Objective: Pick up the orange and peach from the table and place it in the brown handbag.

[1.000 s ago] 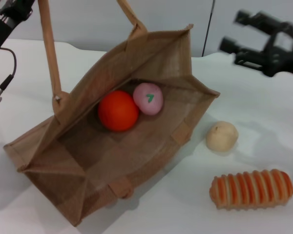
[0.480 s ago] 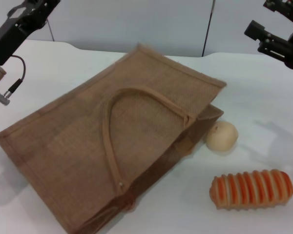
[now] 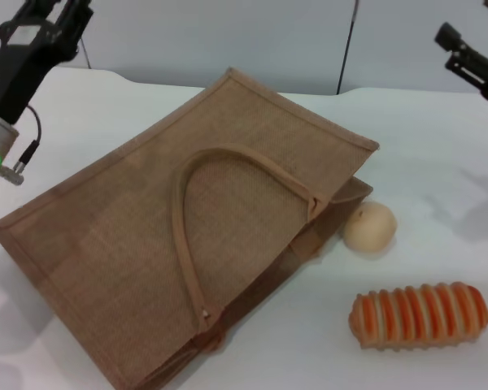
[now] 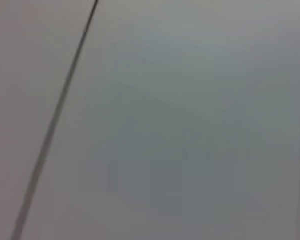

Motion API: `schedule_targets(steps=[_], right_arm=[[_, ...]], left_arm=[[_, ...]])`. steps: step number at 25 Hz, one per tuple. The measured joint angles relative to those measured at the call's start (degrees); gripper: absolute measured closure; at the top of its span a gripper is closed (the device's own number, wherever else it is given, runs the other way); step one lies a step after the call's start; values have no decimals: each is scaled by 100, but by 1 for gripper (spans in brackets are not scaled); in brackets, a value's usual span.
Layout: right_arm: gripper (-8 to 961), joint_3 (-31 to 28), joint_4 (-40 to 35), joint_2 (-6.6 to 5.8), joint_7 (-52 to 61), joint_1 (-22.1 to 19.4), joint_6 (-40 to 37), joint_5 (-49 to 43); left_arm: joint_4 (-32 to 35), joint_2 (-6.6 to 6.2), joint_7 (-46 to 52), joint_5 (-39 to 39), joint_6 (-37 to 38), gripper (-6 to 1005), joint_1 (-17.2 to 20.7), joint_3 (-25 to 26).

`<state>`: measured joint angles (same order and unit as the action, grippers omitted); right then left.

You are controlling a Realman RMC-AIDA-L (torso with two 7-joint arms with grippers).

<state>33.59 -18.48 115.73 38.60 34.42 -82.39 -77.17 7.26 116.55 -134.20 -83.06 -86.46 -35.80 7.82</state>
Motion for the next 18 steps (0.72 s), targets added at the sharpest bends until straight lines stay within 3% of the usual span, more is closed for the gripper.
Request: schedule_targets(steps=[8, 14, 18], right_arm=[[101, -1279, 1137, 6, -2023, 30, 196, 523], [102, -1754, 1791, 9, -2982, 15, 155, 1211], [102, -1814, 1936, 17, -3208, -7, 127, 1383]], left_arm=[[-1095, 42, -2213, -1333, 495, 489, 114, -1], [-1438, 52, -2683, -2304, 801, 489, 150, -6], [-1457, 52, -2701, -2441, 865, 490, 199, -22]])
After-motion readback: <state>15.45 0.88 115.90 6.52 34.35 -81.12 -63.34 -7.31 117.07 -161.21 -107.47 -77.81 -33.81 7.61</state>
